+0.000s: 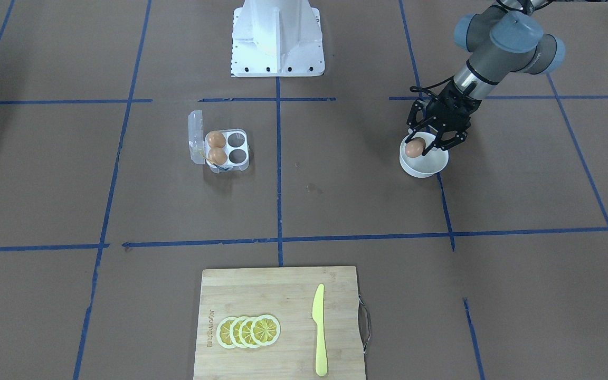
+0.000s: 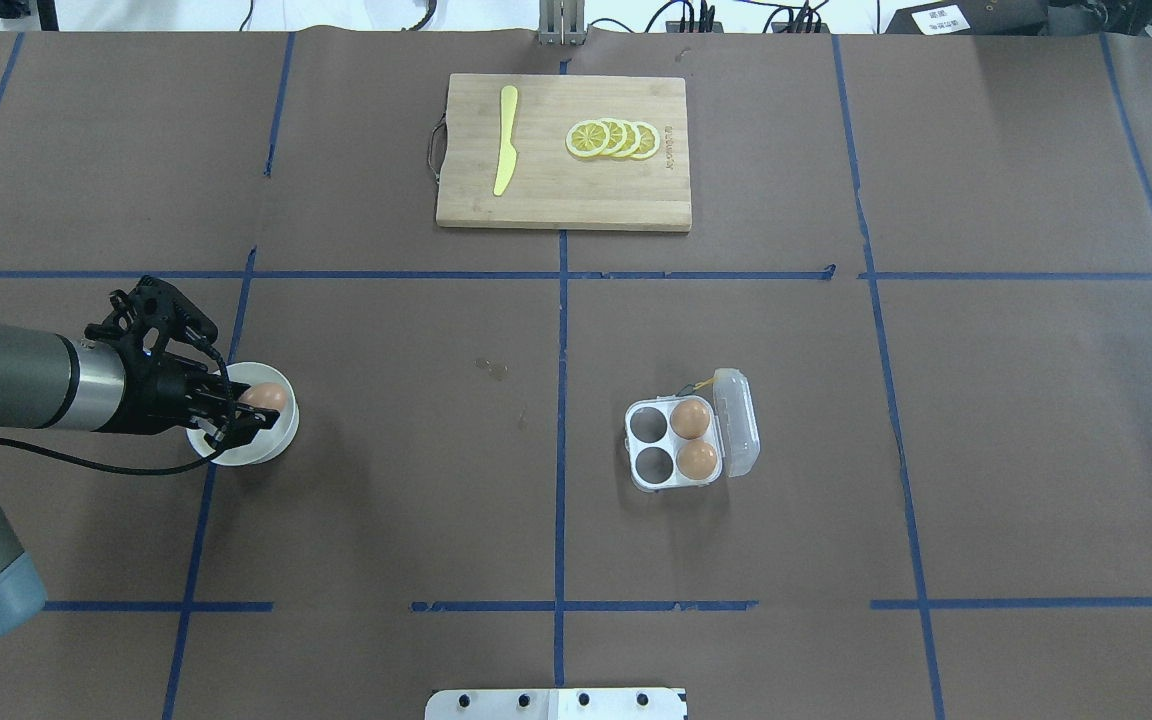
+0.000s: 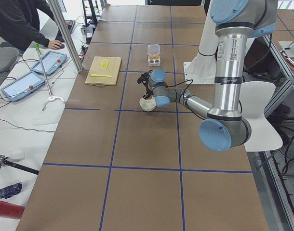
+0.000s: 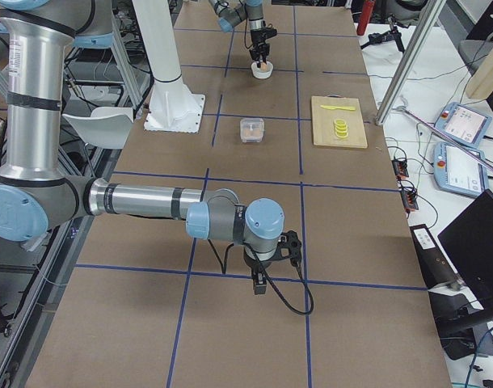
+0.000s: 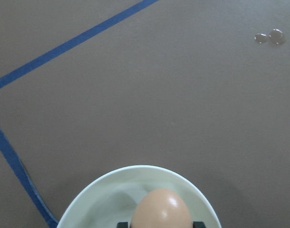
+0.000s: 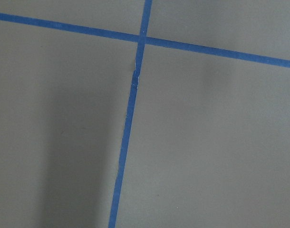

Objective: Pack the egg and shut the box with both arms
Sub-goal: 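Lift the brown egg out of the bowl with the left gripper, then carry the egg with the left gripper over to the clear egg carton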

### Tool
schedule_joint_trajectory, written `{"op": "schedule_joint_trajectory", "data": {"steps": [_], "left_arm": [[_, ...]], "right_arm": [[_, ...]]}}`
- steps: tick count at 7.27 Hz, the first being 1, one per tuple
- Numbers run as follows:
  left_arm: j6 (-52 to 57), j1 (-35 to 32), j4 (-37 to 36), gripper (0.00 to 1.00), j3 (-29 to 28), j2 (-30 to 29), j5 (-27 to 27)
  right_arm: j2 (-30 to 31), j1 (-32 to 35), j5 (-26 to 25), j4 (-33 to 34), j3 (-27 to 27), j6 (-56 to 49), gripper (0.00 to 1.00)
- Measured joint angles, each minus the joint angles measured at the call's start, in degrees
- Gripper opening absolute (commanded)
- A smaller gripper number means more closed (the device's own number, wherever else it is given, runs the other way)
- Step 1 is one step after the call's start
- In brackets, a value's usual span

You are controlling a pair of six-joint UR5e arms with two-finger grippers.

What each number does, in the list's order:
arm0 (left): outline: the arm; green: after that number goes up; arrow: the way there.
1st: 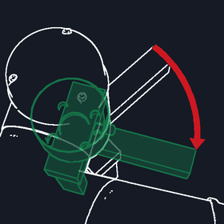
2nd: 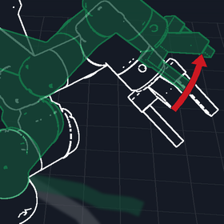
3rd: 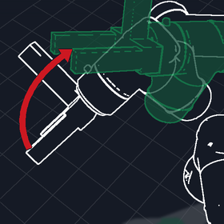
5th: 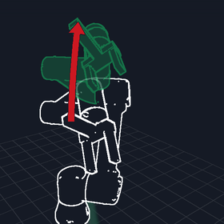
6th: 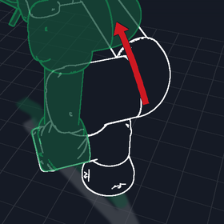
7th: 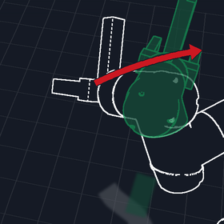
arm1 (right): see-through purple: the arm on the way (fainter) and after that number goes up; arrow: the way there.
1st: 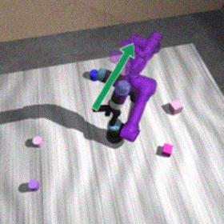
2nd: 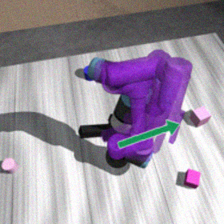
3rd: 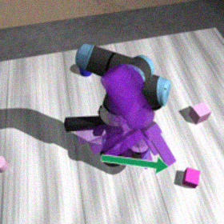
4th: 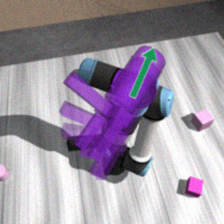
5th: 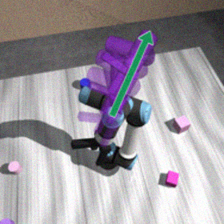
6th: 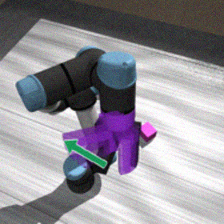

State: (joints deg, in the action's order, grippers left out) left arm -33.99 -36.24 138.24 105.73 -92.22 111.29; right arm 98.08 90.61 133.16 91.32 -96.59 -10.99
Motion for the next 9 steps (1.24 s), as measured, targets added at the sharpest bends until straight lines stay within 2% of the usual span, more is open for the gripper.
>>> {"op": "schedule_joint_trajectory", "data": {"steps": [3,6,7,9], "left_arm": [[-3.5,0.23,7.05,0.07,-0.3,-1.56,-0.18],[-15.04,0.76,14.25,0.07,-2.88,-9.7,-0.54],[-17.59,0.99,15.2,0.06,-3.75,-13.14,-2.19],[-19.58,4.85,19.44,0.05,-4.69,-17.73,-10.34]], "right_arm": [[0.0,0.0,0.0,0.0,0.0,0.0,1.0],[-0.08,0.0,0.0,0.0,0.02,0.1,1.0],[-0.11,0.0,-0.02,0.0,0.06,0.16,1.0],[-0.16,0.0,-0.08,0.0,0.08,0.33,1.0]]}}
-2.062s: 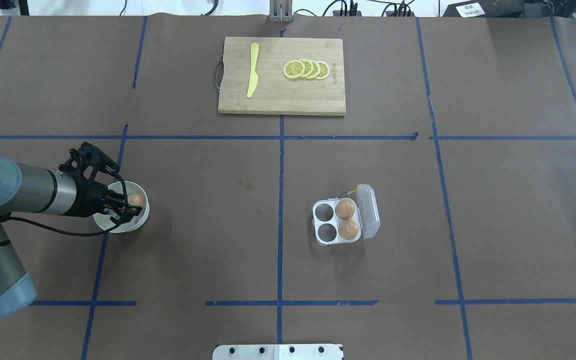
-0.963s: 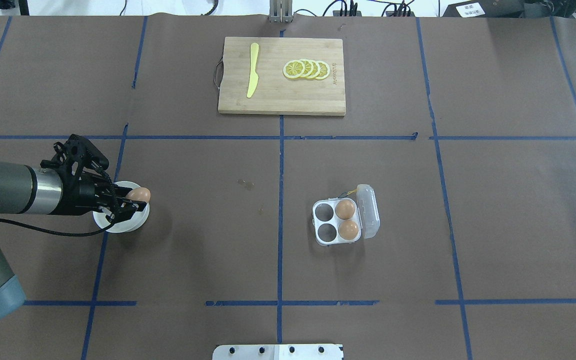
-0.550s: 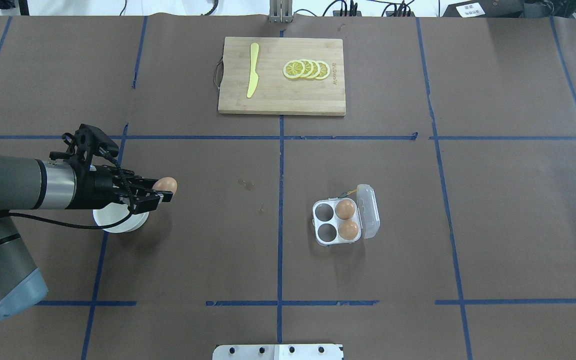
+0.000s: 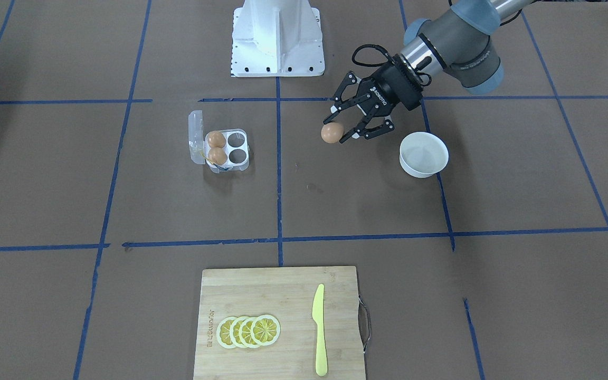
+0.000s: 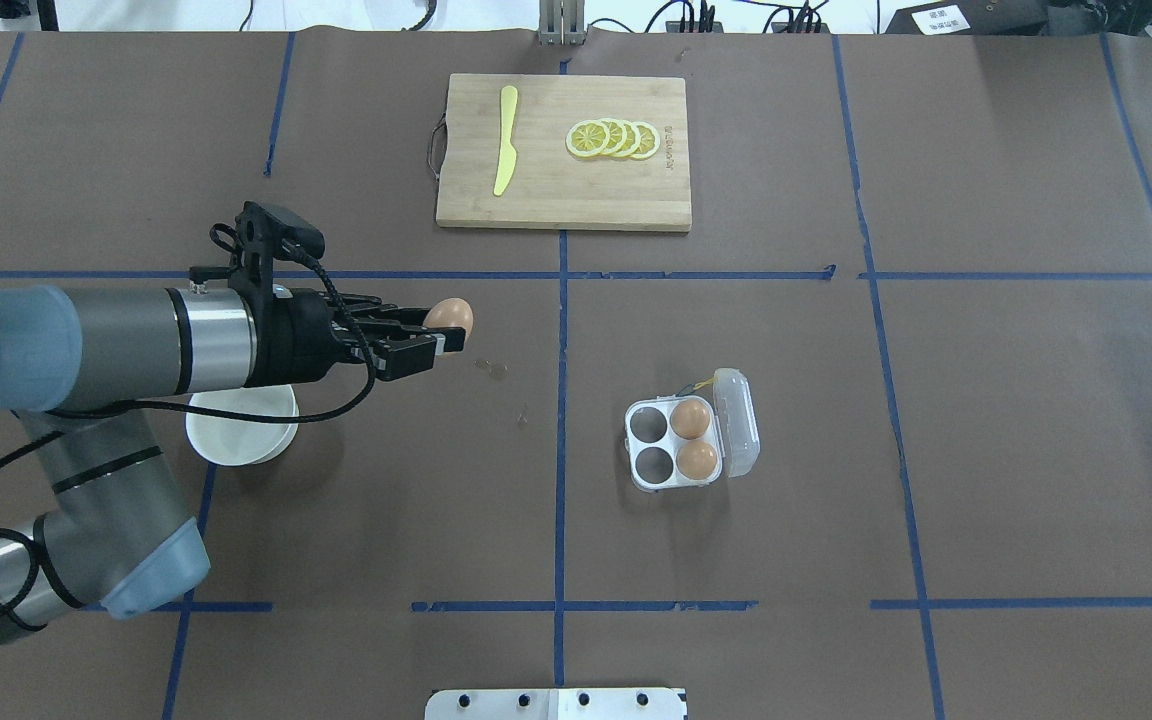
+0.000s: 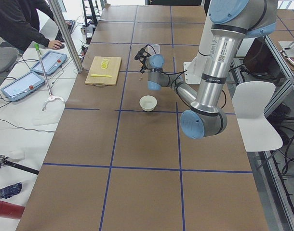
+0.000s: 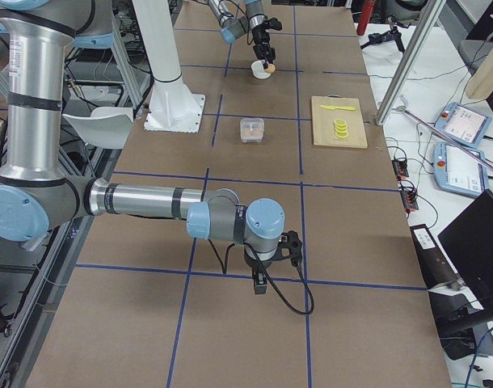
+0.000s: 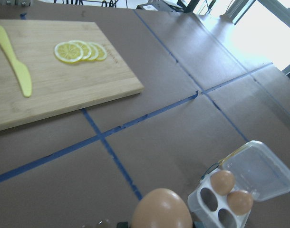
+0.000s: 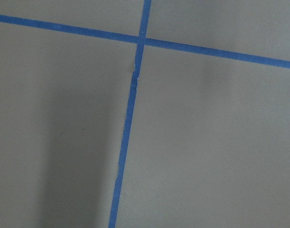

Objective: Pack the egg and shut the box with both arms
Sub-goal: 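Carry the egg with the left gripper over to the clear egg carton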

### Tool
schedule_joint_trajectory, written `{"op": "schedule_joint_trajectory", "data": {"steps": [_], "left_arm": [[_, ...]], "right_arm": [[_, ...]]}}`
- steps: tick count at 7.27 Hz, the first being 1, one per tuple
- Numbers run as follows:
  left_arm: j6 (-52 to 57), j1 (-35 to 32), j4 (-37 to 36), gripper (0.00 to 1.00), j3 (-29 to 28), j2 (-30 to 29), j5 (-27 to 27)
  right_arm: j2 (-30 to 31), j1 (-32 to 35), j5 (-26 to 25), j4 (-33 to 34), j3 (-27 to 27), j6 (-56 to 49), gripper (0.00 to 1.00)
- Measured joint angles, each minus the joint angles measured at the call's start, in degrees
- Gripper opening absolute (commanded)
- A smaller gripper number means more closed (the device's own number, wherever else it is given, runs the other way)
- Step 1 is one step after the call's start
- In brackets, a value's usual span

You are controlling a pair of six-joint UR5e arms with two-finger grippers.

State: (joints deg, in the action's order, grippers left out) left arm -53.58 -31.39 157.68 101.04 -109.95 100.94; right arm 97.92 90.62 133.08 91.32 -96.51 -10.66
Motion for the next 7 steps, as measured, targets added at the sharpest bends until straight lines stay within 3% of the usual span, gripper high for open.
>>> {"op": "schedule_joint_trajectory", "data": {"steps": [1,3,4,5,7], "left_arm": [[-0.17,3.35,1.43,0.05,-0.4,-1.71,-6.13],[0.21,13.49,2.16,0.05,-2.1,-4.85,-23.65],[0.37,16.92,2.1,0.01,-3.54,-6.09,-29.67],[1.95,18.86,2.0,0.0,-4.85,-6.76,-33.6],[6.57,20.23,1.99,0.04,-7.05,-7.93,-35.78]], "right_arm": [[-0.06,0.0,-0.01,0.0,0.06,0.08,1.0],[-0.38,0.0,-0.04,0.0,0.45,0.18,1.0],[-0.5,0.0,-0.07,0.0,0.7,0.19,1.0],[-0.57,0.0,-0.09,0.0,0.95,0.2,1.0],[-0.62,0.0,-0.06,0.0,1.07,0.28,1.0]]}}
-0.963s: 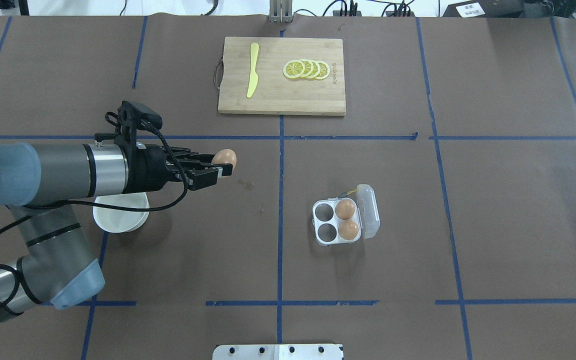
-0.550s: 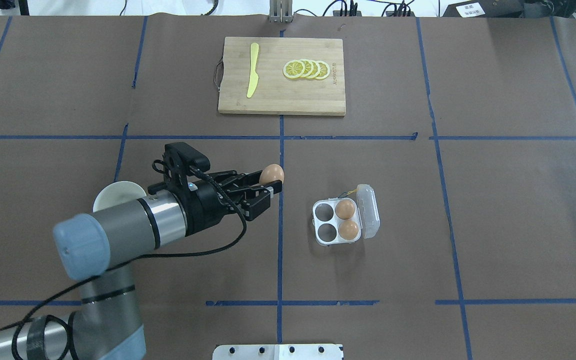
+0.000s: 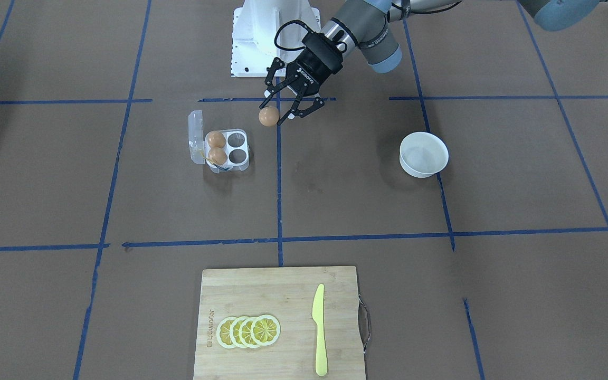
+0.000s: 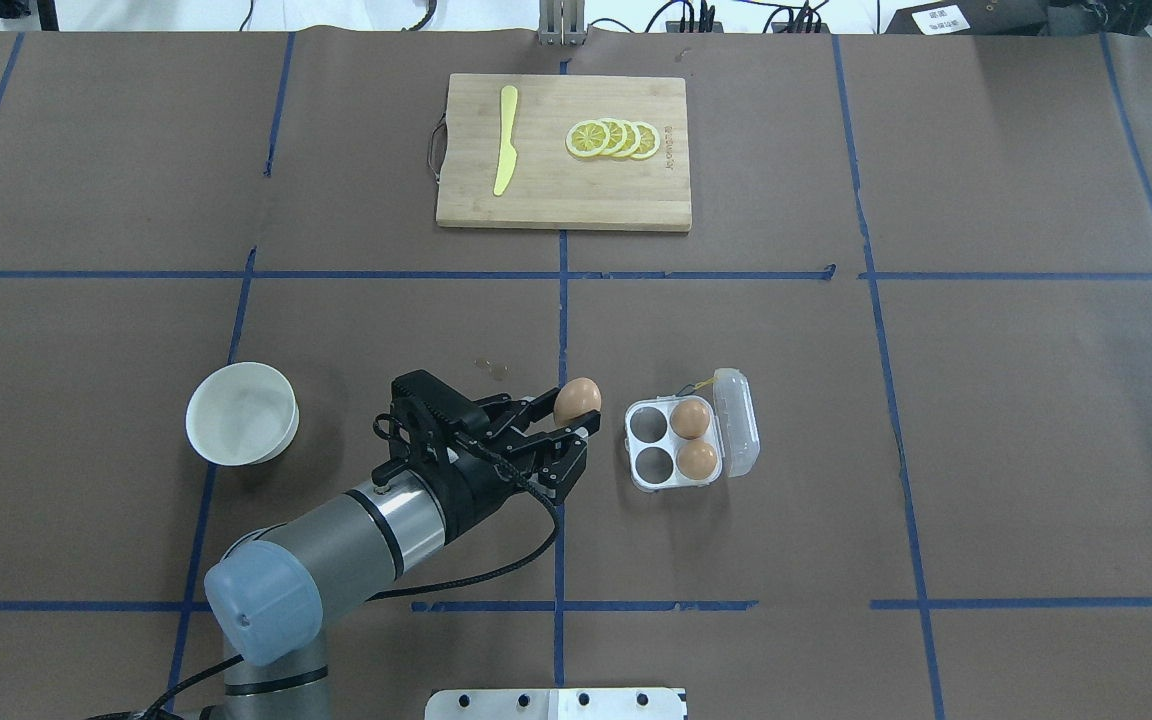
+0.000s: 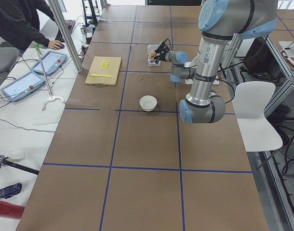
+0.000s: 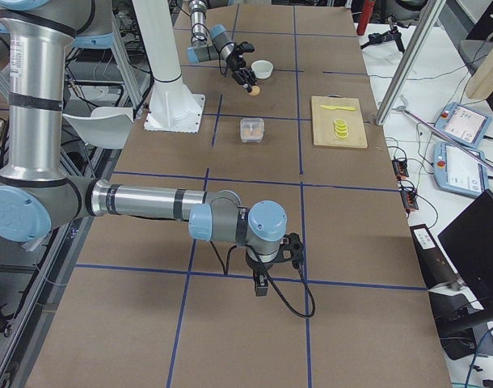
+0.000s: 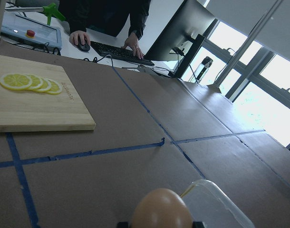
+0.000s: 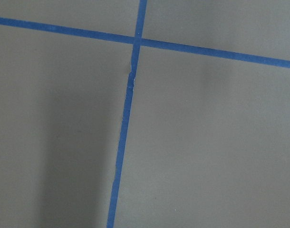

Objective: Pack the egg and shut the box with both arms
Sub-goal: 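Carry the egg with the left gripper over to the clear egg carton, then lower the egg into the empty carton slot with the left gripper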

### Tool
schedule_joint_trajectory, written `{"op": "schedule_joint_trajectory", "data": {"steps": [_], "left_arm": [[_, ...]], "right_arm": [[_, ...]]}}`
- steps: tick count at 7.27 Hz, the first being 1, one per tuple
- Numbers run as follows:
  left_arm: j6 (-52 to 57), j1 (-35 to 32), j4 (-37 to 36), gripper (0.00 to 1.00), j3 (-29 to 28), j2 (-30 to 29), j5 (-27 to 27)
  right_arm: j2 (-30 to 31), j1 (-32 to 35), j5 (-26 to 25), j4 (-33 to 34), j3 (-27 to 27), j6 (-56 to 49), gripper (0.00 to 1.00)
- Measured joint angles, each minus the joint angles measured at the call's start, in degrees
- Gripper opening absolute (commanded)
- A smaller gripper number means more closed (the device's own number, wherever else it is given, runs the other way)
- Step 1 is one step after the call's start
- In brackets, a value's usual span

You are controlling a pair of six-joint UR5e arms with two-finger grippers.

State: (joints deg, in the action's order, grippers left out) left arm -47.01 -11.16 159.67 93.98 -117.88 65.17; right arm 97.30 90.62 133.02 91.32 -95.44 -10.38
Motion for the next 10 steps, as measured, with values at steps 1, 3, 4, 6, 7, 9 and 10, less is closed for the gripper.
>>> {"op": "schedule_joint_trajectory", "data": {"steps": [1,3,4,6,7,9,10], "left_arm": [[0.91,0.22,0.01,0.07,-2.07,-1.35,-0.15],[5.4,0.39,0.35,0.1,-5.17,-4.02,0.26],[7.54,0.49,0.45,0.09,-5.88,-5.11,1.0],[12.68,0.49,0.58,0.09,-7.75,-7.34,2.24],[14.85,0.26,0.62,0.09,-8.17,-7.87,2.81],[17.76,-1.01,0.7,0.09,-8.79,-8.2,4.92],[18.71,-1.53,0.72,0.09,-9.46,-8.2,5.8]], "right_arm": [[-0.03,0.0,-0.04,0.0,0.04,0.05,1.0],[-0.17,0.0,-0.11,0.0,0.07,0.17,1.0],[-0.23,0.0,-0.12,0.0,0.07,0.23,1.0],[-0.27,0.0,-0.13,0.0,0.06,0.33,1.0],[-0.27,0.02,-0.13,0.0,0.06,0.35,1.0],[-0.22,0.07,-0.13,0.0,0.1,0.36,1.0],[-0.2,0.08,-0.13,0.02,0.14,0.36,1.0]]}}
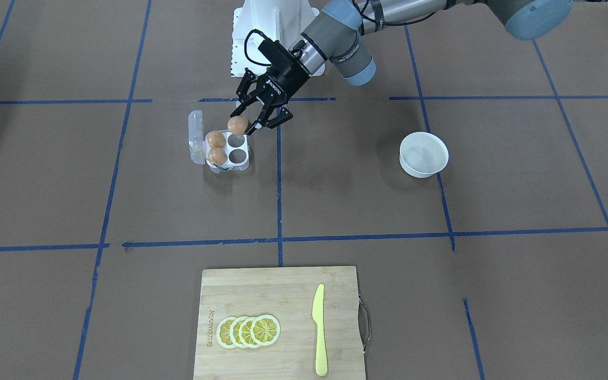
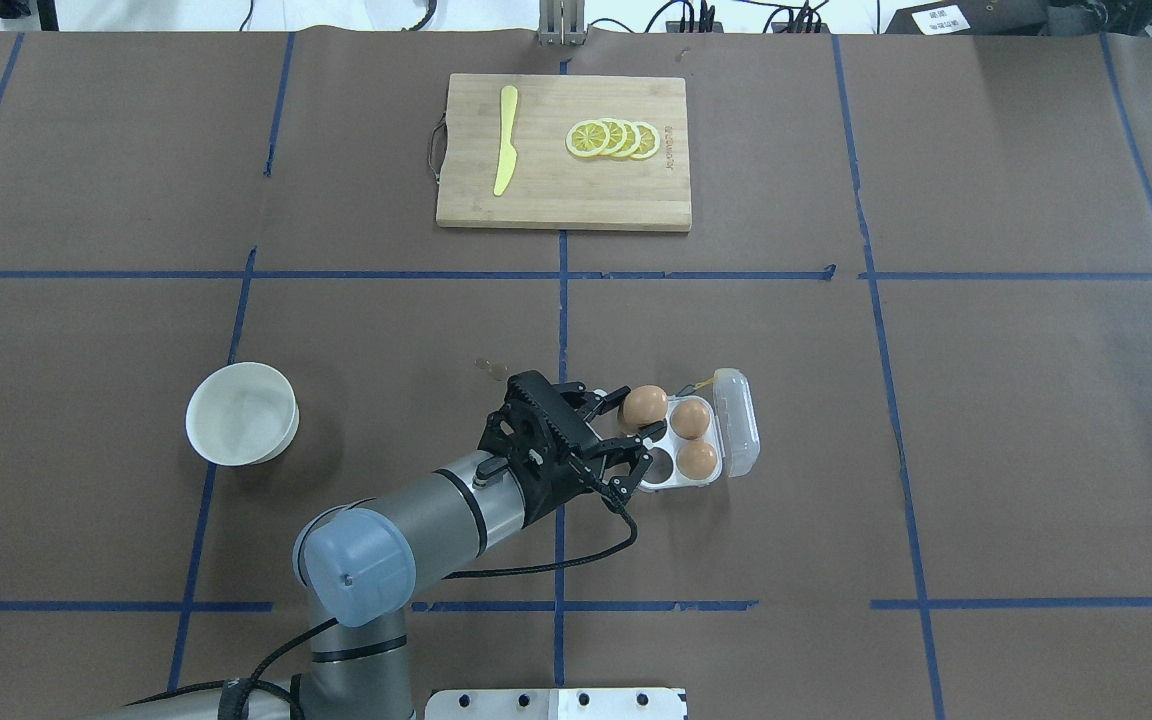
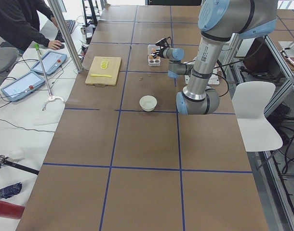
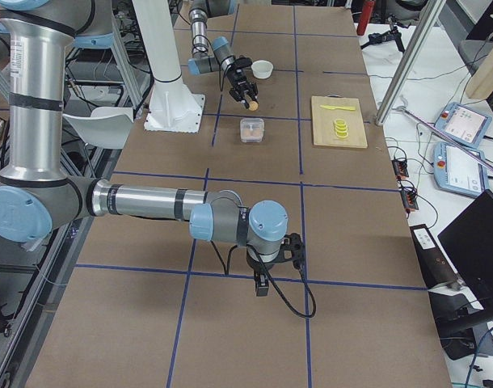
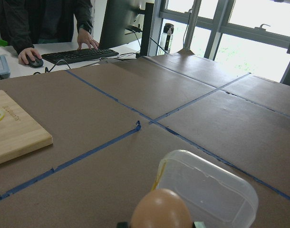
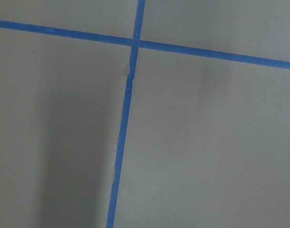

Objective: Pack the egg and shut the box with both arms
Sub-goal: 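Lower the egg into the empty carton slot with the left gripper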

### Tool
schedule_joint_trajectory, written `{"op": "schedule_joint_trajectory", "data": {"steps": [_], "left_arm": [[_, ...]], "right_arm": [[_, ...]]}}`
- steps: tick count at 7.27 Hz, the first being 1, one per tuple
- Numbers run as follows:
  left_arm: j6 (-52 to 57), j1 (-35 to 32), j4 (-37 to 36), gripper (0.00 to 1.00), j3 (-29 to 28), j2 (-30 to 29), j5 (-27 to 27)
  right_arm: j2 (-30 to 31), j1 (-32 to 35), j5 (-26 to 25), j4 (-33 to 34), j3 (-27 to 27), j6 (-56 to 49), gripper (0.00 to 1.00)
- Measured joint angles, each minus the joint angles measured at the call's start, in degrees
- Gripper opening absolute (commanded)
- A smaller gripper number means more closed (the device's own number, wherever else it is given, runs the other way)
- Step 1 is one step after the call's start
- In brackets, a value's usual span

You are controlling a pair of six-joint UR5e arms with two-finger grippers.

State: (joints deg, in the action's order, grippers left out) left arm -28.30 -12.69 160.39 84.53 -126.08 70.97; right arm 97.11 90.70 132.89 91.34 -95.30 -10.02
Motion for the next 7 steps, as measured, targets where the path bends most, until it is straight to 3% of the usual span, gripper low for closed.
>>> {"op": "schedule_joint_trajectory", "data": {"steps": [7], "left_arm": [[0.62,-0.32,0.11,0.1,-5.81,-2.85,0.91]], "right_arm": [[0.13,0.21,-0.06,0.07,0.52,-0.12,1.0]]}}
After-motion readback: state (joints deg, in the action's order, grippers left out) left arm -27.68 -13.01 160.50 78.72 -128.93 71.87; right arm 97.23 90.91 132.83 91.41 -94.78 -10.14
